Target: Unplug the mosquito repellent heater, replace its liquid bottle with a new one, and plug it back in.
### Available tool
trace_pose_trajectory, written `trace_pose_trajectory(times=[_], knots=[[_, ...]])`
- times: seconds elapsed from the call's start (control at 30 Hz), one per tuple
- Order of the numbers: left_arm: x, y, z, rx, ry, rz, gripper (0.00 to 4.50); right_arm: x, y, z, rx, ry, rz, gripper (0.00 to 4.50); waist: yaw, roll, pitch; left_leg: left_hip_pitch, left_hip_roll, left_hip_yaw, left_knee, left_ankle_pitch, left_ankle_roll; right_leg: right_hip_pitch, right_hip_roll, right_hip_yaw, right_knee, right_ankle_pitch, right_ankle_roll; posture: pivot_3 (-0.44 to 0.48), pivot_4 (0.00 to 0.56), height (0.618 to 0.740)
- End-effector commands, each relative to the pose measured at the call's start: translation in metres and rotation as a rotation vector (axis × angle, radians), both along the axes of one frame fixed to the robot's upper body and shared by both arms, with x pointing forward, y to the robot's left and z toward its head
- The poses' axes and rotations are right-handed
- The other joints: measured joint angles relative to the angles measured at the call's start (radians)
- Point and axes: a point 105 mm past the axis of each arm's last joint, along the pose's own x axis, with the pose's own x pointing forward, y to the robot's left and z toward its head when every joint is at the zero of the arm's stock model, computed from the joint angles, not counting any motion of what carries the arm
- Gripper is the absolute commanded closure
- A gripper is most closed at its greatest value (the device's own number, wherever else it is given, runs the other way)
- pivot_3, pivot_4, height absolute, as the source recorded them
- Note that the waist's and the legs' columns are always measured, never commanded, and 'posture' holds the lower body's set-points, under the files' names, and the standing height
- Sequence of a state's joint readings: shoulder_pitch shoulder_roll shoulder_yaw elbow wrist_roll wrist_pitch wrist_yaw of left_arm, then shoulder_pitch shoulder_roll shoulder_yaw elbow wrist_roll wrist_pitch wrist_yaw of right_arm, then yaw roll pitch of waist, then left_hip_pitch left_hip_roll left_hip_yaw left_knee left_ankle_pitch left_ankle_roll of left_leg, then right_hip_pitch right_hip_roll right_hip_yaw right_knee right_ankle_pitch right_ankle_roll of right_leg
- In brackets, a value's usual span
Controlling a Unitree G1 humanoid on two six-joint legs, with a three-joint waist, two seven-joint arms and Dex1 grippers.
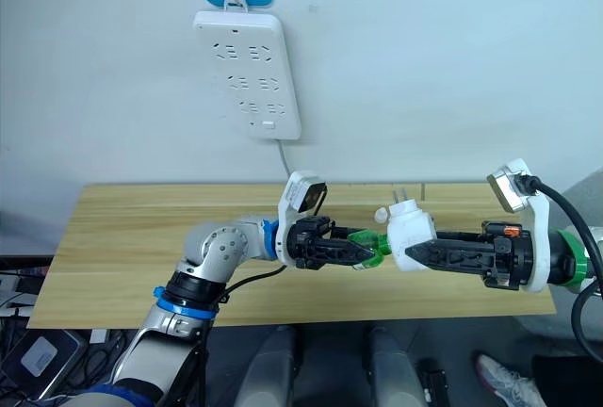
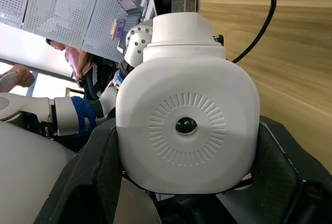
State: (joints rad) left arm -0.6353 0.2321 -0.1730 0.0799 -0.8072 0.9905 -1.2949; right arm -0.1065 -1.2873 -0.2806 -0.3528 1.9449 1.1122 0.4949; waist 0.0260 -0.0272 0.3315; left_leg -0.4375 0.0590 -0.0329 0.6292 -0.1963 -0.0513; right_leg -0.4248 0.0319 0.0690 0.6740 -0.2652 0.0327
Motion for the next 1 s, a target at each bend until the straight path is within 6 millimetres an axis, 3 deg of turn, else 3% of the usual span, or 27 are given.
trace_pose_trajectory(times=[0.03, 0.3, 0.8, 0.93, 1.0], knots=[[-0.007, -0.002, 0.012, -0.030, -0.062, -0.032, 2.24, -0.006, 0.007, 0.002, 0.006, 0.001, 0.044, 1.53, 0.000, 0.000, 0.000, 0.000, 0.000, 0.000, 0.000, 0.000, 0.000, 0.000, 0.000, 0.000, 0.000, 0.000, 0.000, 0.147, 0.338, 0.740], [-0.013, -0.007, 0.009, -0.032, -0.074, -0.045, 2.24, -0.001, 0.015, 0.007, 0.022, -0.037, 0.056, 1.53, 0.000, 0.000, 0.000, 0.000, 0.000, 0.000, 0.000, 0.000, 0.000, 0.000, 0.000, 0.000, 0.000, 0.000, 0.000, 0.147, 0.329, 0.740], [-0.017, -0.010, 0.010, -0.036, -0.080, -0.066, 2.24, -0.010, 0.044, 0.005, -0.034, -0.137, 0.102, 1.53, 0.000, 0.000, 0.000, 0.000, 0.001, 0.000, 0.000, 0.000, 0.000, 0.000, 0.000, 0.000, 0.000, 0.000, 0.000, 0.141, 0.322, 0.740], [-0.009, -0.010, 0.009, -0.032, -0.072, -0.037, 2.24, -0.009, 0.043, 0.003, -0.031, -0.137, 0.073, 0.18, 0.005, 0.000, 0.000, -0.001, 0.000, -0.001, 0.000, 0.000, 0.000, 0.000, 0.000, -0.001, 0.000, 0.000, 0.000, 0.142, 0.320, 0.740], [-0.004, -0.009, 0.010, -0.037, -0.057, -0.018, 2.24, -0.009, 0.042, 0.001, -0.030, -0.131, 0.061, 0.04, 0.004, 0.000, 0.000, -0.002, 0.000, -0.001, 0.000, 0.000, 0.000, 0.000, 0.000, -0.001, -0.001, 0.000, 0.000, 0.140, 0.322, 0.740]])
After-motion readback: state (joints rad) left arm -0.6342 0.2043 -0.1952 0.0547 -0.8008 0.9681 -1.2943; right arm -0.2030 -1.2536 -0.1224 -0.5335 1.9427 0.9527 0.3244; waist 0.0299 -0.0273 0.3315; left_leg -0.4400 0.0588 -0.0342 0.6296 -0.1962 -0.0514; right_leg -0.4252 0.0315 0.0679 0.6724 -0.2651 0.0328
